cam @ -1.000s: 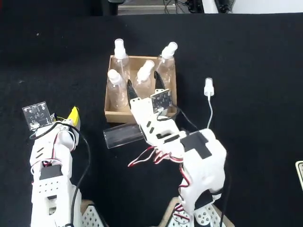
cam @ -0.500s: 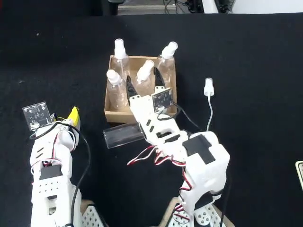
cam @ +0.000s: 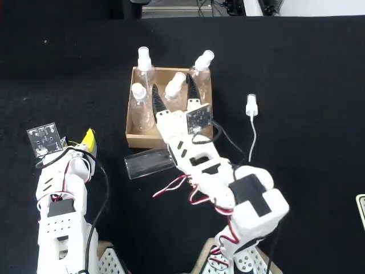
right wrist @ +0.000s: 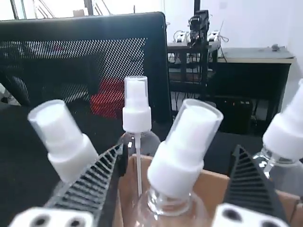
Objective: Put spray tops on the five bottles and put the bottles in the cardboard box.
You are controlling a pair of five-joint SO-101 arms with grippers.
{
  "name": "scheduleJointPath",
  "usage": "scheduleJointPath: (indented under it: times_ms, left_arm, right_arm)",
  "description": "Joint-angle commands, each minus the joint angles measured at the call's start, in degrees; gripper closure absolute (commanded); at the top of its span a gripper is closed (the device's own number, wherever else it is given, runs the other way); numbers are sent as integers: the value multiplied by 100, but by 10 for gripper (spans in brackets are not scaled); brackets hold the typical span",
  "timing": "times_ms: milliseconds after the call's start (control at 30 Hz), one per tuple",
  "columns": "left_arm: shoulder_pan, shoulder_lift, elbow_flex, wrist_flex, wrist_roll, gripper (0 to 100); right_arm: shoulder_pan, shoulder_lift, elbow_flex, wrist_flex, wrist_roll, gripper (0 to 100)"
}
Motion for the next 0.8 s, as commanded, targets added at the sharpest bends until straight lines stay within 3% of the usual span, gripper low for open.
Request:
scheduleJointPath:
  times_ms: [0,433,767]
  left_arm:
    - [40,-79,-66,-123,-26,777]
    - [40,-79,-66,-123,-26,777]
    - [40,-79,-66,-123,-26,777]
  right_arm:
    - [-44,-514,-48,193,-53,704]
    - [-35,-1473,-48,853,-44,704]
    - [-35,-3143,-48,2426,-18,705]
